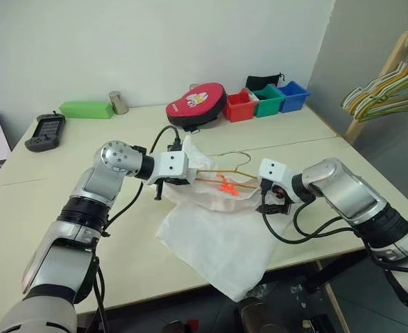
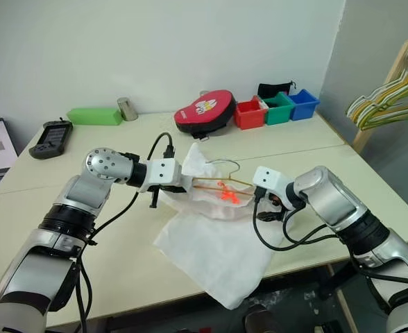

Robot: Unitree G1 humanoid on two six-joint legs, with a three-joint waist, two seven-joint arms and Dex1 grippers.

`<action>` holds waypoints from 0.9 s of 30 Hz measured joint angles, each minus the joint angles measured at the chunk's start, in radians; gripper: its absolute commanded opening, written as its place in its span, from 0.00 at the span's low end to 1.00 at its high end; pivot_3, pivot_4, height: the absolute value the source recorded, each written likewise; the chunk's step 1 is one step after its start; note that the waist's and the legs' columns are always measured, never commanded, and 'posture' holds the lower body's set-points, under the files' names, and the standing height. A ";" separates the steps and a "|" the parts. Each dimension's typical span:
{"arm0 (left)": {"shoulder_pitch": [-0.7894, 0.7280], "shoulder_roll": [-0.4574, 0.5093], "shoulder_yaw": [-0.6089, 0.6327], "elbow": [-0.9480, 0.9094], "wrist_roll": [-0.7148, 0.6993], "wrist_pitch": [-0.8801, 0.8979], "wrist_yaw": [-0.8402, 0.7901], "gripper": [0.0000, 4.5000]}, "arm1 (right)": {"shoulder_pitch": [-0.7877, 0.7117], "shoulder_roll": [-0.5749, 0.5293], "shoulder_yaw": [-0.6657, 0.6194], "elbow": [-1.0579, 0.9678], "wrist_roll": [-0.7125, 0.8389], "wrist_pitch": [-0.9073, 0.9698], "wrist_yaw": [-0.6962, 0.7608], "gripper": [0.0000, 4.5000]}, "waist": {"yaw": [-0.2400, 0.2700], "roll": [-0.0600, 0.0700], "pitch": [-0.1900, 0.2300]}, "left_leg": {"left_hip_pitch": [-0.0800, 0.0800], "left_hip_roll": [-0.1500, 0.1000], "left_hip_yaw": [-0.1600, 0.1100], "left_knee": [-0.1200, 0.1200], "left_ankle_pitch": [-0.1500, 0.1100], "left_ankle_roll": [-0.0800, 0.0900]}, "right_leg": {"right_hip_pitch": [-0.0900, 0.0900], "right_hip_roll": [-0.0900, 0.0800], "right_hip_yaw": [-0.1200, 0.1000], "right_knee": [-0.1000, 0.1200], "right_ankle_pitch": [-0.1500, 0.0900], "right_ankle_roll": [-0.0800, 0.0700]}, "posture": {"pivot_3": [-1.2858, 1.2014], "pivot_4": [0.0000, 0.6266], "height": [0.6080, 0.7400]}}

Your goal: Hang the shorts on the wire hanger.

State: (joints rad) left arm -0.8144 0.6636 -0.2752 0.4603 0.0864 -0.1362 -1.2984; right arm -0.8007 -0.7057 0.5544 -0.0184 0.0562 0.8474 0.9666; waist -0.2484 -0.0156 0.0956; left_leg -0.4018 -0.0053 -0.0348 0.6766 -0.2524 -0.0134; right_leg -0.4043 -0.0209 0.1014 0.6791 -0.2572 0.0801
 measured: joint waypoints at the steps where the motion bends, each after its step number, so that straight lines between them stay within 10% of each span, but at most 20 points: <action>1: 0.002 0.001 0.000 -0.004 0.000 0.002 0.000 0.02 | 0.000 0.003 0.000 0.012 -0.006 -0.015 0.000 0.83 | 0.001 0.000 0.000 | 0.000 0.000 0.000 0.000 0.000 0.000 | 0.000 0.000 0.000 0.000 0.000 0.000 | 0.45 0.06 1.00; 16: 0.015 0.017 0.005 -0.032 -0.006 0.006 0.011 0.02 | 0.012 -0.021 0.001 0.108 -0.152 -0.225 0.034 0.01 | 0.002 0.000 0.000 | 0.000 0.000 -0.001 0.000 0.000 0.000 | 0.000 0.000 -0.001 0.001 0.000 -0.001 | 0.45 0.03 1.00; 24: 0.014 0.023 0.009 -0.032 -0.006 0.006 0.022 0.02 | 0.019 -0.006 0.000 0.112 -0.161 -0.232 0.038 0.01 | 0.003 0.000 0.000 | 0.000 0.000 -0.001 0.000 0.000 0.000 | 0.000 0.000 -0.001 0.001 0.001 -0.002 | 0.46 0.04 1.00; 27: 0.014 0.023 0.010 -0.032 -0.007 0.005 0.026 0.16 | 0.024 -0.002 -0.008 0.112 -0.160 -0.226 0.038 0.00 | 0.003 0.000 0.000 | 0.000 0.000 -0.002 0.000 0.000 0.000 | 0.000 0.000 -0.001 0.001 0.001 -0.002 | 0.46 0.04 1.00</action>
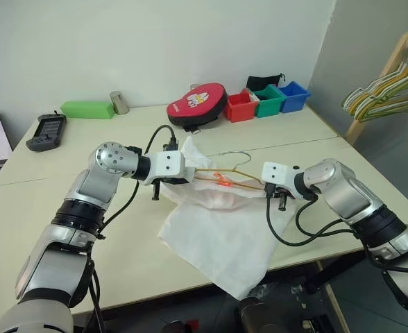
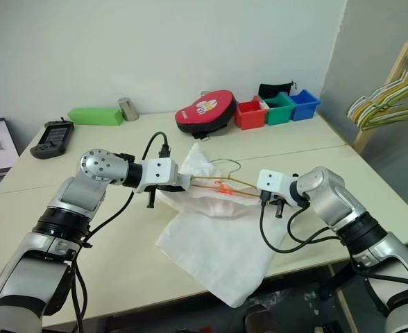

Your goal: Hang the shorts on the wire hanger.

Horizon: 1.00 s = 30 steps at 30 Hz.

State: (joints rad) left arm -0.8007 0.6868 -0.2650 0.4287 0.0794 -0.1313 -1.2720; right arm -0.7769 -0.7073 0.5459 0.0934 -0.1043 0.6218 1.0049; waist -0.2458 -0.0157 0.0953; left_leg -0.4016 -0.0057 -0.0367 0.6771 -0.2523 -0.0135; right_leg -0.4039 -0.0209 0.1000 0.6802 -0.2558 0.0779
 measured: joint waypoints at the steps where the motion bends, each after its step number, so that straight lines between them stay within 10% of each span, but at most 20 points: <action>1: 0.000 -0.001 0.007 0.000 -0.004 -0.001 0.001 0.20 | 0.003 0.005 -0.004 0.000 0.001 0.006 0.000 0.00 | 0.000 0.000 0.000 | 0.000 0.000 0.000 0.000 0.000 0.000 | 0.000 0.000 0.000 0.000 0.000 0.000 | 0.46 0.04 1.00; 17: -0.019 0.043 0.086 -0.068 -0.207 0.190 -0.121 0.97 | 0.064 0.016 -0.100 -0.086 0.015 0.087 -0.004 0.00 | 0.000 0.000 0.000 | 0.000 0.000 -0.001 0.000 0.000 0.000 | 0.000 0.000 -0.001 0.000 0.000 0.000 | 0.45 0.03 1.00; 30: -0.038 0.069 0.216 -0.199 -0.375 0.471 -0.075 1.00 | 0.257 0.016 -0.247 -0.273 0.066 0.303 -0.090 0.00 | 0.003 0.000 -0.001 | 0.000 0.000 -0.003 0.000 0.000 0.000 | 0.001 0.000 -0.002 0.000 -0.001 0.001 | 0.43 0.02 1.00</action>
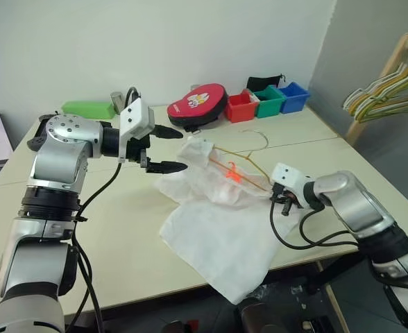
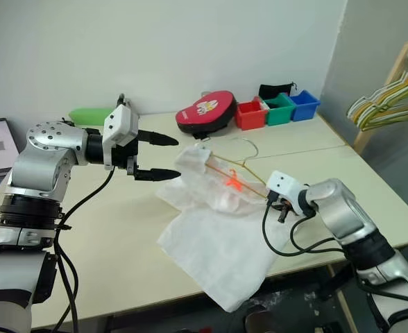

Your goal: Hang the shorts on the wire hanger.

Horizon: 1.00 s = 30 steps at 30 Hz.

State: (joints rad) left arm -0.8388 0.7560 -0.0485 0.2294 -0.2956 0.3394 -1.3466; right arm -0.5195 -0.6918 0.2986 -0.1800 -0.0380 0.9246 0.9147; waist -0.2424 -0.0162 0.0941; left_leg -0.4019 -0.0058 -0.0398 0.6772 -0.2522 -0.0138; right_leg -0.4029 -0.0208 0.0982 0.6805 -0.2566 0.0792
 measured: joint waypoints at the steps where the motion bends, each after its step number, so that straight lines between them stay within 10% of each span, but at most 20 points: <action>1: 0.018 -0.006 0.012 -0.027 -0.013 0.020 0.017 1.00 | 0.038 0.000 -0.032 -0.047 0.013 0.050 -0.012 0.00 | 0.001 0.000 0.000 | 0.000 0.000 0.000 0.000 0.000 0.000 | 0.000 0.000 0.000 0.000 0.000 0.000 | 0.43 0.03 1.00; 12: 0.164 -0.256 -0.032 -0.298 -0.088 0.151 0.246 1.00 | 0.310 0.137 -0.355 -0.609 0.100 0.645 -0.208 0.00 | -0.016 -0.002 -0.009 | 0.011 0.000 0.001 0.002 0.001 -0.003 | 0.014 0.000 0.001 -0.003 -0.001 0.002 | 0.38 0.01 1.00; 30: 0.147 -0.567 -0.227 -0.257 -0.002 0.041 0.435 1.00 | 0.378 0.309 -0.835 -0.509 0.020 0.683 -0.533 0.00 | -0.161 0.011 -0.029 | 0.011 -0.002 0.002 -0.009 0.000 -0.003 | 0.017 0.001 0.001 -0.016 -0.003 0.003 | 0.35 0.00 1.00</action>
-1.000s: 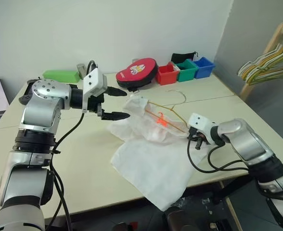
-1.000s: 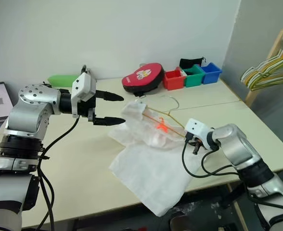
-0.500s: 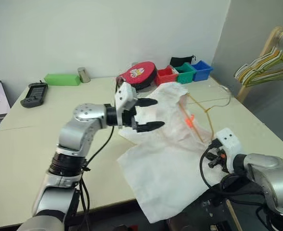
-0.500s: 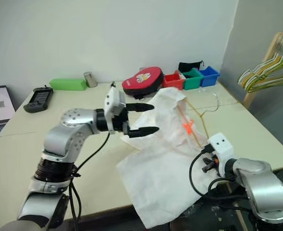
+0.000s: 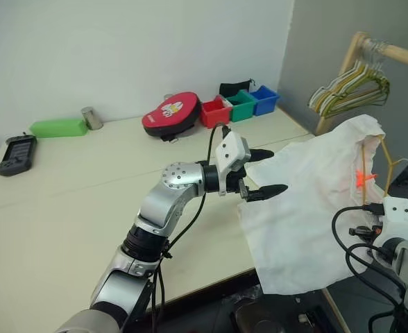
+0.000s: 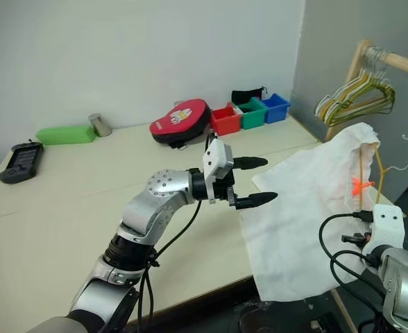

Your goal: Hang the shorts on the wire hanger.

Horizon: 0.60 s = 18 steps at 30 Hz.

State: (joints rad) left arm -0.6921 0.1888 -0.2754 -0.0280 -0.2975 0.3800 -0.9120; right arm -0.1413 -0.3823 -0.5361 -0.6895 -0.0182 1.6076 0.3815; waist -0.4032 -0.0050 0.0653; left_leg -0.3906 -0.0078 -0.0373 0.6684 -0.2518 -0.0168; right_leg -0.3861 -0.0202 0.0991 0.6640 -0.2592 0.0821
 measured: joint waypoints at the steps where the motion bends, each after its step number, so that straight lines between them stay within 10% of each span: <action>1: -0.008 -0.024 -0.008 0.016 0.011 -0.021 0.008 1.00 | -0.036 -0.008 -0.015 0.038 0.000 0.000 -0.013 0.00 | -0.010 0.000 -0.001 | 0.001 0.000 0.000 -0.002 0.000 0.000 | 0.001 -0.001 0.000 -0.002 0.000 0.000 | 0.35 0.00 1.00; 18: -0.149 -0.214 -0.040 0.221 0.079 -0.189 0.094 1.00 | -0.396 -0.376 -0.152 0.642 0.004 0.000 -0.094 0.00 | -0.037 -0.001 0.001 | 0.010 -0.001 0.011 -0.009 -0.003 0.004 | 0.014 -0.001 0.003 -0.015 -0.001 0.000 | 0.35 0.00 1.00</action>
State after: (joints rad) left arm -0.8409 -0.0254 -0.3151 0.1926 -0.2181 0.1912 -0.8183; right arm -0.5370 -0.7584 -0.6882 -0.0478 -0.0138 1.6073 0.2878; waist -0.4405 -0.0058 0.0661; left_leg -0.3802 -0.0086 -0.0260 0.6593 -0.2549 -0.0124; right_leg -0.3723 -0.0210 0.1023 0.6489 -0.2600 0.0821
